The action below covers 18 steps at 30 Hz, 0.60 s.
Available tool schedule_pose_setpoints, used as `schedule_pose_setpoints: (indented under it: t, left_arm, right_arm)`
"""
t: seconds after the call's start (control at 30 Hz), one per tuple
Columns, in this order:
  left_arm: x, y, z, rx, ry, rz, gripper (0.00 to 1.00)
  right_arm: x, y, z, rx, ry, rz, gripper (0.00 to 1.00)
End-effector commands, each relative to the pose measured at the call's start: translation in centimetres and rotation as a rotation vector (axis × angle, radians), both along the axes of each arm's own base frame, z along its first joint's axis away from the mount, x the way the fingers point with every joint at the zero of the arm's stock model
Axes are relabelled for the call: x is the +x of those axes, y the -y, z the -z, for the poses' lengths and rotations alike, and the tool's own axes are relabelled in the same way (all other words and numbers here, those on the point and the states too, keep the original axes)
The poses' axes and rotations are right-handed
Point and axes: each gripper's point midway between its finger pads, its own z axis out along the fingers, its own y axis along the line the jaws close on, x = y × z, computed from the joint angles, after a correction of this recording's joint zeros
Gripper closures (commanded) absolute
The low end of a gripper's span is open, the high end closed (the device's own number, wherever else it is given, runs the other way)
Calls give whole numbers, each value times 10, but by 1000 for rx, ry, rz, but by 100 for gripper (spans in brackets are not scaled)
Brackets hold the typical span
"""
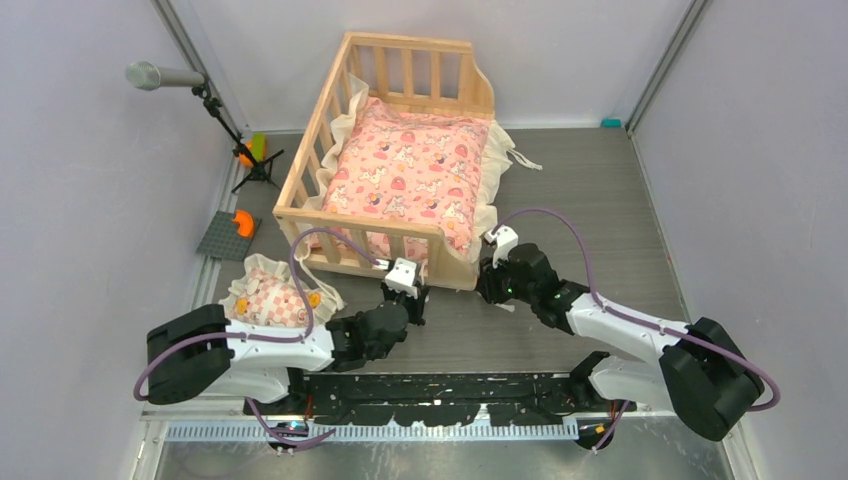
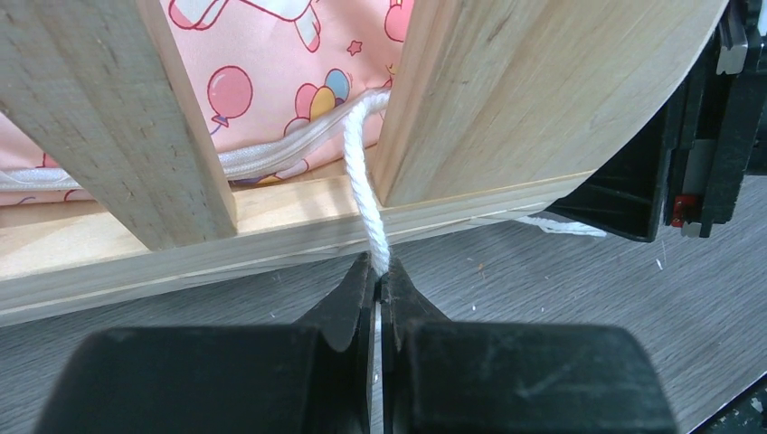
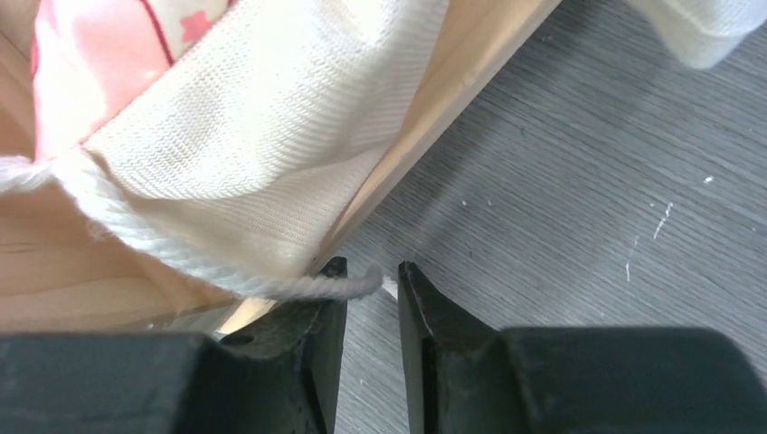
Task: Set up the pet bed
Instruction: Cross the ropes on the bed frame.
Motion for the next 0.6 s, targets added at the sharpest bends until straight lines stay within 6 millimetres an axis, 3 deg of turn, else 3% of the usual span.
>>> schedule_pose_setpoints:
  t: [0.0,0.13,0.23,0.4,0.57]
  left_arm:
    - [0,4,-15,-42,25,10,100]
    - [-1,5,-17,-47,28,17,100]
    - [-2,5,-19,-49,28,23,100]
    - [-9,5,-26,-54,17,67,100]
    - [-21,0,-35,-30,-5,137,100]
  right_arm:
    - [6,-23,-33,127,132,-93,70]
    - [1,-24,-31,126,114,-116,83]
    - [-1,-18,-35,121,84,-72,99]
    - [-14,2,-45,106,-24,55,100]
    - [-46,6,-66,157,-136,42,100]
